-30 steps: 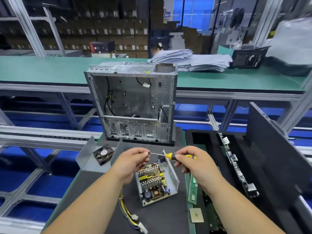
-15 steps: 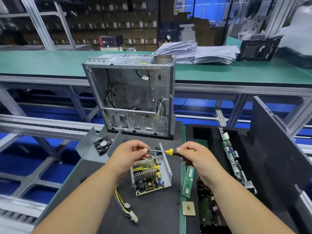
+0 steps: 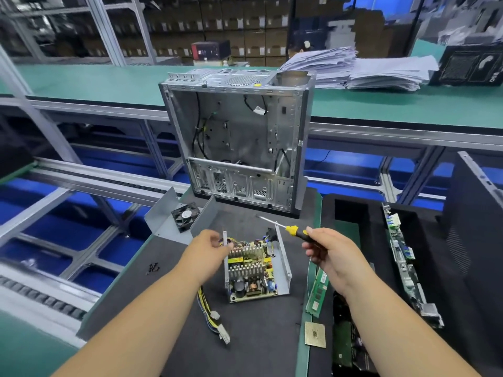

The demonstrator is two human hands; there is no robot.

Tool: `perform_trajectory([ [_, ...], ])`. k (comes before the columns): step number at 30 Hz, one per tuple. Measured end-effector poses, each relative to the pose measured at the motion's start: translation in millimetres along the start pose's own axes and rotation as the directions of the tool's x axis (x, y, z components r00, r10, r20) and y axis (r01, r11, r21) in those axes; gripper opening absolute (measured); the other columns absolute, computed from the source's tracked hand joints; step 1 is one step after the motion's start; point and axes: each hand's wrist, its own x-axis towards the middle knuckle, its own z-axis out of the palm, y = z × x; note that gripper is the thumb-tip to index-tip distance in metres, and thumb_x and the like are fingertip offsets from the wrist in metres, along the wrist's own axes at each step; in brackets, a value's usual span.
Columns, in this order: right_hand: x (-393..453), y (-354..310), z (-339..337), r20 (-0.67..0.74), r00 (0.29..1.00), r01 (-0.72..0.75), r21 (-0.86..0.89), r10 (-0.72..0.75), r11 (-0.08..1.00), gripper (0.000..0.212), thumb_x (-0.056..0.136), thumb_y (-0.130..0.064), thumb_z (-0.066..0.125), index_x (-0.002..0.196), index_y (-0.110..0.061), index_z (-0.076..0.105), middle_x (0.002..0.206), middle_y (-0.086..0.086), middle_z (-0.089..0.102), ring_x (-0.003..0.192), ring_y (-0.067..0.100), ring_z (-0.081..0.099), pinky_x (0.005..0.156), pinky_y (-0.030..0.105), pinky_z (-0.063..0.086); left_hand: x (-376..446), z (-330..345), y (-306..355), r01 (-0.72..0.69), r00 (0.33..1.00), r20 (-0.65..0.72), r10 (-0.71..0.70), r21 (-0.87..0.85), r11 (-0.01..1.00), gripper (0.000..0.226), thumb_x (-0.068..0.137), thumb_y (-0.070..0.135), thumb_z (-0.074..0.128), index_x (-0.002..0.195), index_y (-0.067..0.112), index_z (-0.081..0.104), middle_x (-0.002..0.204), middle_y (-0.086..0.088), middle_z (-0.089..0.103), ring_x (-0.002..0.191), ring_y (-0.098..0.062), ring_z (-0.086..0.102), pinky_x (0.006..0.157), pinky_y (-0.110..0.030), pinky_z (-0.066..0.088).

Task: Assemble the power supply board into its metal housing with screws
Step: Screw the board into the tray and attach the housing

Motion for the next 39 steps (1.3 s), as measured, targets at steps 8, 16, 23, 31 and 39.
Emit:
perform_trajectory([
  [8,3,8,-5,0.082,0.997,0.019,-0.137,-0.008,0.990,0.011,0.094,-0.015,0.063,0.101,-0.016,0.071,0.090,0.006,0.076,0.068,0.011,0.065,0.071,0.027,0.051,7,16,-9,-0.037,0.999,0.007,0.037,0.348,0.937,0.034,0.080,0.024,0.068,0.112,0.021,0.058,0.098,0.004,0.067,0.092,-0.019,0.062,0.077,-0.032,0.051],
  [16,-5,4,-14,0.045,0.997,0.073,-0.293,-0.063,0.953,0.015,0.091,-0.007,0.058,0.103,-0.013,0.065,0.089,0.007,0.076,0.082,0.022,0.071,0.077,0.035,0.057,19,18,-4,-0.222,0.974,0.132,0.182,0.433,0.874,0.029,0.081,0.013,0.063,0.109,0.021,0.062,0.096,0.001,0.067,0.090,-0.023,0.062,0.079,-0.038,0.054],
  [23,-13,0,-22,-0.052,0.997,0.041,-0.328,-0.061,0.944,0.014,0.088,0.000,0.053,0.096,-0.008,0.060,0.082,0.011,0.069,0.076,0.020,0.069,0.071,0.034,0.053,33,22,12,-0.469,0.879,0.339,0.335,0.491,0.735,0.034,0.085,0.006,0.057,0.109,0.029,0.063,0.101,0.002,0.066,0.092,-0.025,0.063,0.078,-0.039,0.054],
  [31,-9,11,-24,-0.119,0.992,-0.015,-0.348,-0.028,0.937,0.018,0.088,-0.001,0.049,0.100,-0.008,0.060,0.085,0.008,0.069,0.079,0.020,0.070,0.072,0.034,0.050,43,18,26,-0.657,0.749,0.532,0.394,0.528,0.537,0.044,0.088,-0.001,0.048,0.120,0.028,0.060,0.110,0.001,0.059,0.097,-0.026,0.059,0.079,-0.039,0.049],
  [39,16,15,-5,-0.121,0.993,-0.050,-0.525,-0.016,0.850,0.007,0.087,-0.012,0.048,0.083,-0.014,0.053,0.078,0.004,0.052,0.066,0.018,0.047,0.061,0.030,0.038,40,18,23,-0.684,0.709,0.523,0.473,0.348,0.641,0.054,0.088,-0.002,0.050,0.119,0.039,0.067,0.119,0.005,0.064,0.109,-0.019,0.058,0.091,-0.036,0.049],
])
